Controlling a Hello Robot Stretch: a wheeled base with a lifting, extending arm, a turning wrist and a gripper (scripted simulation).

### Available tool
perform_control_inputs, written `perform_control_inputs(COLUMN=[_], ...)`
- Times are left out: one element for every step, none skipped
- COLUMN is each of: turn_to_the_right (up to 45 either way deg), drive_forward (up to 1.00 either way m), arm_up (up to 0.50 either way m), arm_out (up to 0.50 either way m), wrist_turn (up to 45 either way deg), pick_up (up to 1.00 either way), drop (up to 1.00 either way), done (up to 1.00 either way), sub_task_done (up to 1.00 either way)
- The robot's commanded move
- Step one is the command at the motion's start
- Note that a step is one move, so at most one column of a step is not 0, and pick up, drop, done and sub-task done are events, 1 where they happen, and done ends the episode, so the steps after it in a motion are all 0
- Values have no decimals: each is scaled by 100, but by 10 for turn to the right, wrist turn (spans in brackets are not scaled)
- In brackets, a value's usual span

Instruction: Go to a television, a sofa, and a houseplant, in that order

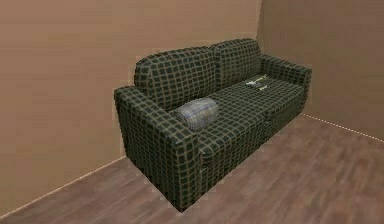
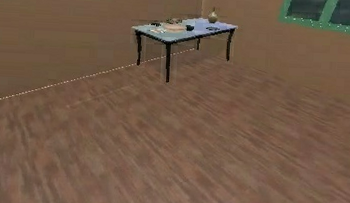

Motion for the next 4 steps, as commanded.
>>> perform_control_inputs(turn_to_the_right=[0, 120, 0, 450], drive_forward=[25, 0, 0, 0], arm_up=[0, 0, 0, 0], arm_out=[0, 0, 0, 0], wrist_turn=[0, 0, 0, 0], pick_up=[0, 0, 0, 0], drop=[0, 0, 0, 0], done=[0, 0, 0, 0], sub_task_done=[0, 0, 100, 0])
